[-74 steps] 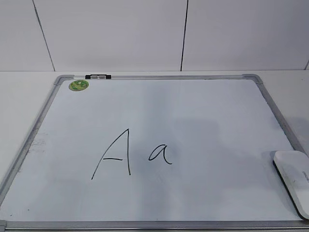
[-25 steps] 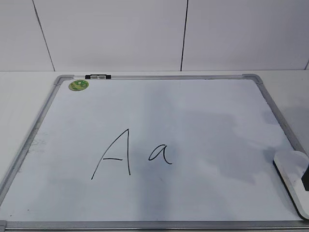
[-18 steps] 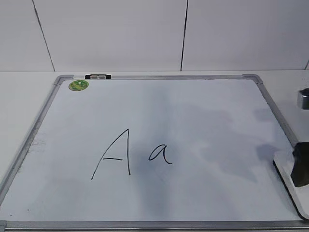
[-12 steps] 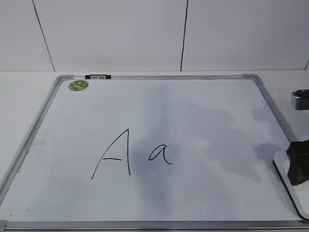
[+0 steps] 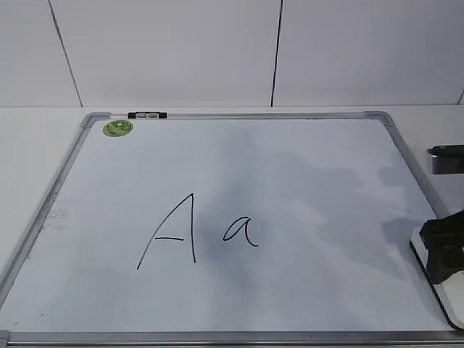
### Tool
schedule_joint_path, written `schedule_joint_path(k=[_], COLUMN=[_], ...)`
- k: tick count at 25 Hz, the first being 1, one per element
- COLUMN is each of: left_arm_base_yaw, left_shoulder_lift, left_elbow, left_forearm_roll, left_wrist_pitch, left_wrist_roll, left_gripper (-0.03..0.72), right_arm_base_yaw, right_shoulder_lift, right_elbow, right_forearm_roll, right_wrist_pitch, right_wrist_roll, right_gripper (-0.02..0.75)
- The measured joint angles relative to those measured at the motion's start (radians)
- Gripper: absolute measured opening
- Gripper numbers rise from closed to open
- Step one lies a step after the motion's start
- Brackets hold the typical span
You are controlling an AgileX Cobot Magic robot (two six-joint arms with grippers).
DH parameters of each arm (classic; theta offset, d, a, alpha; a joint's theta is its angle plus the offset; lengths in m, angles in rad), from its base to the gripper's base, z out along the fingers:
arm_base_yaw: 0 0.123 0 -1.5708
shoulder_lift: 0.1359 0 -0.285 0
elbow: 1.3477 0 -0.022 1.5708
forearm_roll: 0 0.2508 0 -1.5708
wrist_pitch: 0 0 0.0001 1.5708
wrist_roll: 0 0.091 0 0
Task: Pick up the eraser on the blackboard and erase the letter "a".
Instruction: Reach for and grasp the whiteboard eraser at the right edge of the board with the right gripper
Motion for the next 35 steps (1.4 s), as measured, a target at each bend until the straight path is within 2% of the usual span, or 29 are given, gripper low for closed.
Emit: schedule_joint_path(k=[35], left_arm_base_yaw=[0.0], left_shoulder_lift=[0.0], left_elbow=[0.0], left_forearm_roll=[0.0], left_wrist_pitch=[0.0], left_wrist_roll=[0.0], left_gripper=[0.235], right_arm_base_yaw=[0.0], right_shoulder_lift=[0.073], right_elbow=[-0.002], right_forearm_roll=[-0.018], right_wrist_pitch=[-0.072], right_wrist_roll=[0.02], right_gripper=[0.671])
